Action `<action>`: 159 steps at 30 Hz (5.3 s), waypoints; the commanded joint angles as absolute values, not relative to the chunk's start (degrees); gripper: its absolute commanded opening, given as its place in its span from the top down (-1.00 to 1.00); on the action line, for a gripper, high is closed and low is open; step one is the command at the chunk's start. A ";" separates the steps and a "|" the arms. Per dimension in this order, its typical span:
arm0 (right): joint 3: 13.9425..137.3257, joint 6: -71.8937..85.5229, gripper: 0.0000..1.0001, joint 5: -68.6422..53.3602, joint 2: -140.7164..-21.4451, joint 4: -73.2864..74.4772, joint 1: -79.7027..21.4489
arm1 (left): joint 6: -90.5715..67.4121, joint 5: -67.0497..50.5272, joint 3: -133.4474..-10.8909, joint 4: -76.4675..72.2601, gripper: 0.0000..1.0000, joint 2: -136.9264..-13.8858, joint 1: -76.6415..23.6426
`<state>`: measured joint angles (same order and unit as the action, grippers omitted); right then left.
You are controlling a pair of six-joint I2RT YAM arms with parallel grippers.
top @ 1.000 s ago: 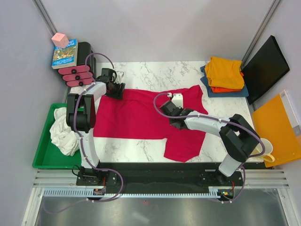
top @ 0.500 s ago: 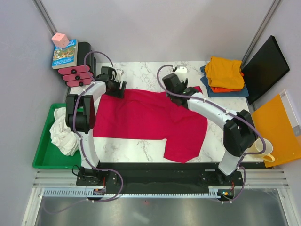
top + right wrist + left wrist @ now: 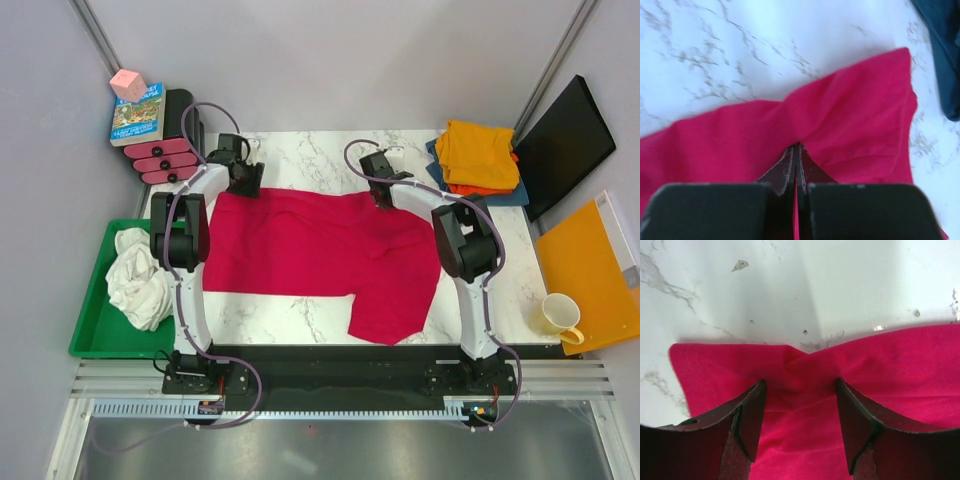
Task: Fold and stack the t-shirts
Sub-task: Fold the flattened tshirt in 1/3 of the way
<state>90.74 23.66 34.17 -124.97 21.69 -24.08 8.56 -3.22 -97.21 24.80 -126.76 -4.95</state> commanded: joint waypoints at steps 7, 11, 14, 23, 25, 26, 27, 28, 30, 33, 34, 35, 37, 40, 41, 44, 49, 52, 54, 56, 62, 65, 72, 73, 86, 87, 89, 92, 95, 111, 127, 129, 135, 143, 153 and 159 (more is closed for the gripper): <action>98.61 24.43 1.00 30.85 -131.48 24.43 -22.51 | 6.33 -0.18 -107.75 32.16 -0.30 -135.43 -2.64; 98.96 25.40 1.00 29.80 -132.62 24.96 -20.13 | 5.63 -0.18 -111.08 34.10 -0.31 -137.28 -1.32; 99.93 25.84 1.00 29.18 -133.59 25.40 -18.29 | 5.71 -0.18 -113.45 35.33 -0.33 -138.51 -1.32; 106.52 24.17 1.00 27.42 -137.29 27.69 -16.52 | 6.33 -1.40 -115.14 37.53 -0.48 -139.49 -1.32; 105.57 23.91 0.92 26.20 -134.50 25.06 -16.70 | 6.33 -4.30 -113.48 37.01 -0.50 -137.03 -1.32; 102.95 23.99 0.84 25.67 -132.73 23.13 -16.96 | 6.07 -5.26 -112.16 36.04 -0.54 -135.63 -1.23; 101.70 23.99 0.75 24.79 -130.80 19.55 -17.05 | 5.37 -6.75 -108.93 33.16 -0.57 -133.61 -1.23; 100.65 23.99 0.52 24.35 -127.39 18.64 -17.31 | 4.93 -7.38 -107.24 31.83 -0.61 -129.77 -1.23; 100.28 23.65 0.23 24.52 -124.64 18.54 -18.28 | 3.96 -10.09 -103.38 29.02 -0.71 -125.70 -1.23; 99.67 23.21 0.01 26.36 -119.72 20.73 -20.03 | 2.99 -12.03 -100.12 28.30 -0.74 -119.54 -1.32; 97.75 23.20 -0.07 26.98 -116.92 21.09 -20.39 | 2.90 -12.39 -99.15 28.21 -0.74 -118.05 -1.32; 96.34 23.64 -0.08 27.50 -115.33 21.53 -21.00 | 2.81 -13.00 -98.10 28.04 -0.73 -115.77 -1.32; 90.92 24.52 -0.06 27.77 -110.51 21.88 -21.44 | 3.08 -14.76 -94.84 28.12 -0.70 -113.74 -1.41; 82.92 27.06 0.05 29.44 -104.43 23.46 -22.06 | 3.78 -15.47 -90.63 28.12 -0.65 -111.80 -1.41; 80.88 27.59 0.05 29.53 -103.02 23.99 -22.06 | 3.95 -15.64 -89.75 28.12 -0.64 -111.54 -1.41; 73.84 29.26 0.04 28.22 -98.54 24.60 -22.24 | 3.96 -16.43 -86.75 28.12 -0.61 -111.53 -1.41; 67.33 29.97 0.05 29.61 -95.36 24.79 -22.68 | 2.90 -18.10 -83.59 27.51 -0.58 -111.45 -1.41; 67.41 29.36 0.06 30.58 -96.94 24.79 -22.68 | 2.64 -18.37 -82.27 27.16 -0.56 -111.27 -1.49; 67.94 28.74 0.07 31.02 -98.51 24.61 -22.68 | 2.99 -18.37 -81.39 27.07 -0.56 -111.10 -1.58; 69.08 28.13 0.08 31.38 -99.75 24.52 -22.68 | 3.51 -18.20 -80.51 27.07 -0.55 -110.92 -1.58; 72.42 27.68 0.23 31.29 -105.11 24.52 -22.68 | 4.31 -17.23 -79.45 27.07 -0.54 -110.83 -1.58; 73.12 27.95 0.28 31.11 -106.60 24.52 -22.68 | 4.22 -17.23 -79.19 26.98 -0.54 -110.74 -1.58; 77.50 25.93 0.27 31.29 -110.21 22.85 -22.76 | 4.48 -16.79 -78.14 26.72 -0.54 -110.92 -1.58; 78.30 25.32 0.25 31.29 -110.56 22.59 -22.68 | 4.57 -16.70 -77.96 26.54 -0.54 -111.00 -1.58; 77.72 24.43 0.22 32.17 -106.27 22.41 -22.68 | 4.75 -16.35 -77.34 26.46 -0.53 -110.48 -1.58; 76.22 24.52 0.22 32.17 -104.08 22.41 -22.68 | 4.66 -16.43 -77.34 26.28 -0.53 -110.39 -1.58; 71.73 24.96 0.21 32.43 -101.96 22.24 -22.68 | 4.57 -16.52 -77.26 26.28 -0.53 -110.39 -1.58; 66.72 25.13 0.18 33.31 -98.79 20.22 -22.68 | 4.48 -16.96 -77.17 26.19 -0.53 -110.48 -1.58; 66.79 25.05 0.17 33.40 -100.19 19.86 -22.59 | 4.31 -17.31 -77.43 26.19 -0.53 -110.83 -1.58; 81.12 24.43 0.17 31.29 -114.08 19.42 -22.50 | 4.75 -16.52 -75.06 25.84 -0.53 -109.43 -1.58; 87.53 23.47 0.12 28.65 -120.41 19.69 -22.50 | 5.36 -15.73 -74.97 25.75 -0.53 -110.04 -1.58; 87.54 23.47 0.13 28.83 -120.94 19.95 -22.41 | 5.54 -15.73 -74.71 25.75 -0.53 -110.04 -1.58; 86.49 23.64 0.17 29.35 -119.89 19.95 -22.50 | 5.54 -15.91 -74.88 25.75 -0.53 -110.30 -1.58; 85.61 23.03 0.56 30.85 -118.83 19.95 -22.50 | 4.92 -16.26 -75.50 25.66 -0.53 -110.66 -1.67; 81.74 23.82 0.85 32.60 -113.74 19.86 -22.50 | 5.01 -15.73 -75.06 25.75 -0.53 -110.22 -1.67; 76.82 24.17 0.84 34.01 -105.05 20.56 -22.59 | 5.10 -15.82 -75.23 25.75 -0.53 -110.04 -1.67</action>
